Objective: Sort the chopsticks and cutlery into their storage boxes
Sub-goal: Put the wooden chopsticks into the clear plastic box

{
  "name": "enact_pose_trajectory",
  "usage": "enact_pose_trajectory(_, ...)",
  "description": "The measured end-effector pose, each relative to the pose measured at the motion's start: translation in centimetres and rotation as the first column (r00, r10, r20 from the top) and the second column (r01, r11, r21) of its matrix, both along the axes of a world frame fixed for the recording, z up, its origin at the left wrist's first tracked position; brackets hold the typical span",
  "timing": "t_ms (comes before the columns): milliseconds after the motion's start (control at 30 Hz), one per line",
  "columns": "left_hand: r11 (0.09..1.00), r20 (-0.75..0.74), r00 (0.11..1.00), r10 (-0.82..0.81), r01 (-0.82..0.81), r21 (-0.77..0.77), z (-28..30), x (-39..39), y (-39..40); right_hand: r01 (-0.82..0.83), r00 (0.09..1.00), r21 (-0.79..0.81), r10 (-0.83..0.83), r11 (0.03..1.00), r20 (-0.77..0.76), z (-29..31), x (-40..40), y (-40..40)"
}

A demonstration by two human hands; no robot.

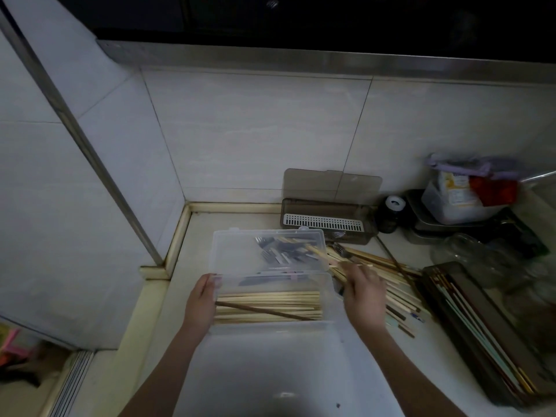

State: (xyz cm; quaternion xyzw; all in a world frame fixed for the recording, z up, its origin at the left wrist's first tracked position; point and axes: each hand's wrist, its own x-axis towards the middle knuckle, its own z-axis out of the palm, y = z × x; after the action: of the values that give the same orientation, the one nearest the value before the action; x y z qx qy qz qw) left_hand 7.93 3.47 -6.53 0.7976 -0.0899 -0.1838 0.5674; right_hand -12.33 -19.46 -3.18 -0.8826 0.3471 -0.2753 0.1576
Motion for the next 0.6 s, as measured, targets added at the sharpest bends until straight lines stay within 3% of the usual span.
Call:
enact_pose_trajectory(100, 1.0, -0.002, 1.0, 0.003, -0.003, 0.011, -0.1, 0.0, 0.0, -0.325, 0.945, 0.016, 0.325, 0.946, -0.037, 0.2, 2.0, 2.4)
enact_pose_trajectory(167, 1.0, -0.006, 1.0, 0.013, -0.013, 0.002, -0.2, 0.1, 0.0, -0.437, 0.886, 0.092, 0.446, 0.895, -0.128, 0.3, 3.4, 4.5)
enact_pose_trajectory(400, 0.998, -0.052, 0.998, 0.045, -0.047, -0.031, -0.3, 0.1, -0.1, -0.5, 0.746, 0.405, 0.619, 0.765, -0.247, 0.3, 7.7, 8.3)
enact_pose_trajectory(533, 0.999, -0.036, 0.998, 0.045, -0.045, -0.013, -0.1, -0.1, -0.2, -0.468, 0.684, 0.4, 0.609, 0.788, -0.402, 0.2, 7.3, 7.3)
enact_pose_trajectory(600, 0.999, -0.035, 0.998, 0.045, -0.046, -0.006, 0.0, -0.2, -0.1, -0.451, 0.696, 0.383, 0.586, 0.807, -0.415, 0.1, 6.7, 6.7)
